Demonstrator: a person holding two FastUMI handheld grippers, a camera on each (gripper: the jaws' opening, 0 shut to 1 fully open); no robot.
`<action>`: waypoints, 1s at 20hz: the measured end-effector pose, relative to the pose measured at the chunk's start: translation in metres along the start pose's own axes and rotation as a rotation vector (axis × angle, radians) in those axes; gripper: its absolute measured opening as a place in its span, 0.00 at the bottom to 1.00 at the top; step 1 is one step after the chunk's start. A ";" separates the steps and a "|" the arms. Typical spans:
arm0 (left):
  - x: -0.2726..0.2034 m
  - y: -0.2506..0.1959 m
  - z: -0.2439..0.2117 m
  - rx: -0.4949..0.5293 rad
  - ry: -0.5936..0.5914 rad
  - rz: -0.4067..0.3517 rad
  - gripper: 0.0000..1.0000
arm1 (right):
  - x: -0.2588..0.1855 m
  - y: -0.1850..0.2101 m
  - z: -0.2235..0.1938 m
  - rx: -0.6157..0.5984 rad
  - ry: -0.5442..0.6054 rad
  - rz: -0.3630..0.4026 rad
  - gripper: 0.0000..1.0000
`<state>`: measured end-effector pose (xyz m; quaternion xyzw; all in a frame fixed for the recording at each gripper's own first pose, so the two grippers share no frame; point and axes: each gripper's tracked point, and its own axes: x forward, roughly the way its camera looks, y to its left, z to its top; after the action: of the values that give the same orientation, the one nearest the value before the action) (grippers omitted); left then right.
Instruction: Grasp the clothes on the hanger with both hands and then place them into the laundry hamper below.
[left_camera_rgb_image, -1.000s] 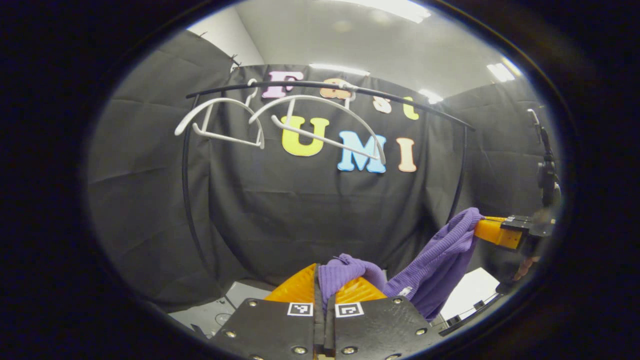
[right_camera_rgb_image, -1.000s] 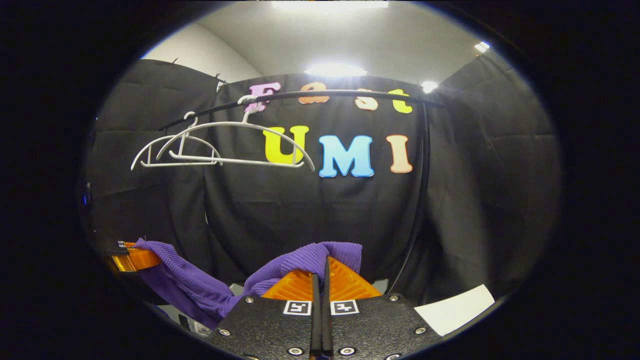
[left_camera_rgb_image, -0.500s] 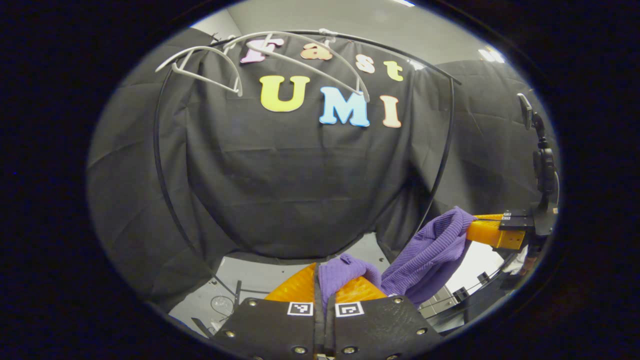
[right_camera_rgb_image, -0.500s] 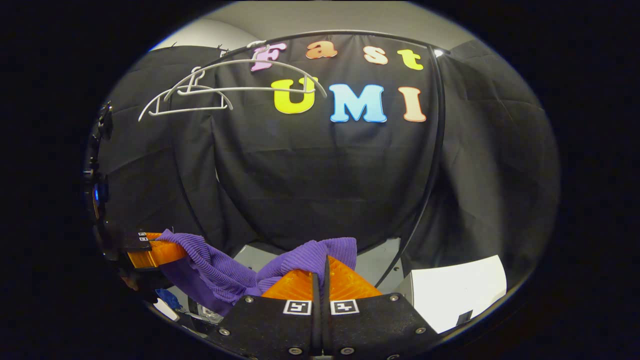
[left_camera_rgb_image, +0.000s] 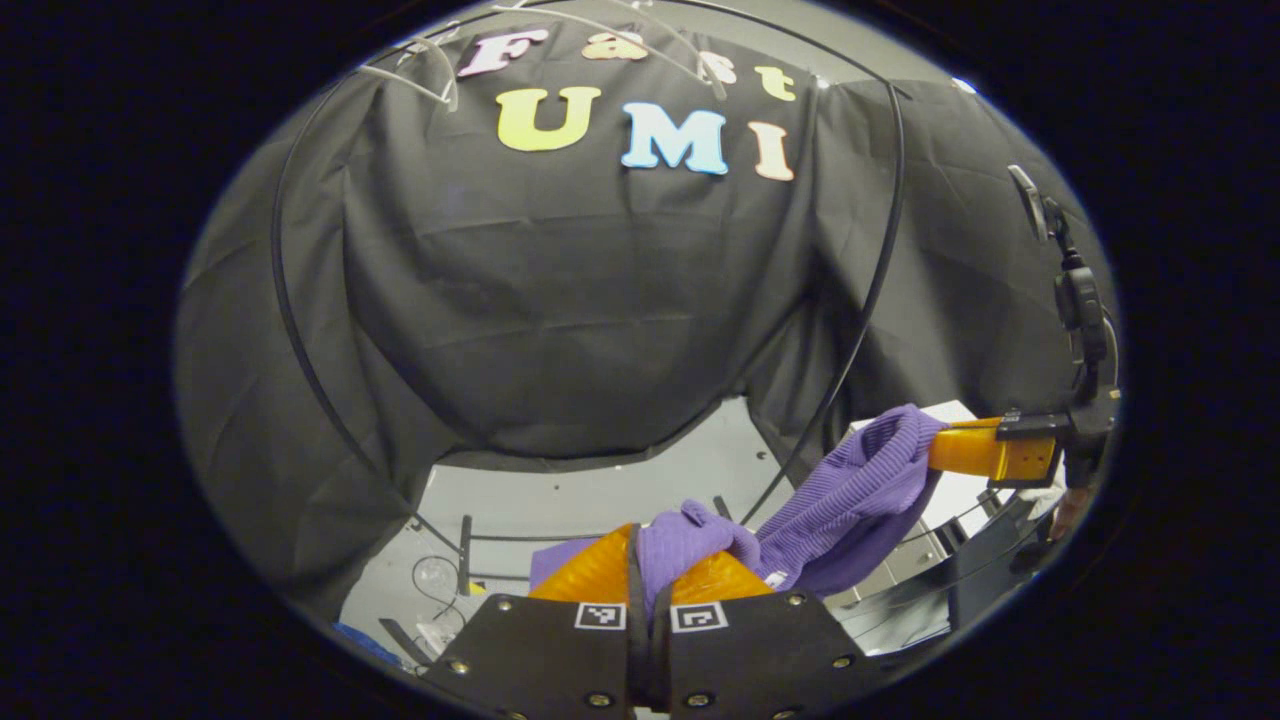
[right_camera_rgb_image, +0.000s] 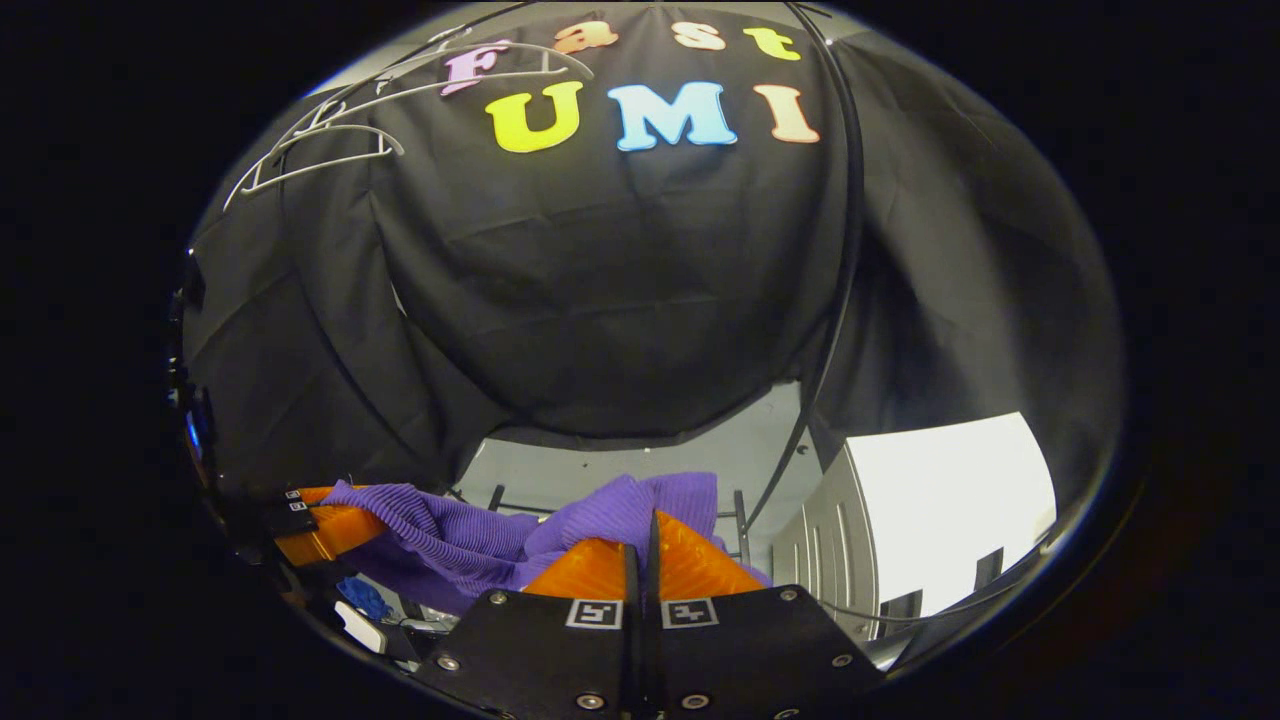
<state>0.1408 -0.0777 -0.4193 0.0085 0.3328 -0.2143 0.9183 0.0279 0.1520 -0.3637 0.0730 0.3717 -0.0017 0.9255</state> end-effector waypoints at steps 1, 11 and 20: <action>0.004 0.002 -0.008 -0.004 0.011 0.002 0.01 | 0.001 0.000 -0.008 0.008 0.018 -0.005 0.00; 0.009 0.000 -0.034 -0.005 0.053 0.009 0.01 | -0.001 -0.008 -0.031 0.025 0.076 -0.013 0.01; -0.004 0.009 -0.044 0.008 0.074 0.038 0.02 | -0.012 -0.006 -0.042 0.043 0.109 -0.015 0.05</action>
<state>0.1153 -0.0611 -0.4524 0.0267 0.3654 -0.1976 0.9092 -0.0103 0.1509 -0.3867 0.0900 0.4220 -0.0128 0.9020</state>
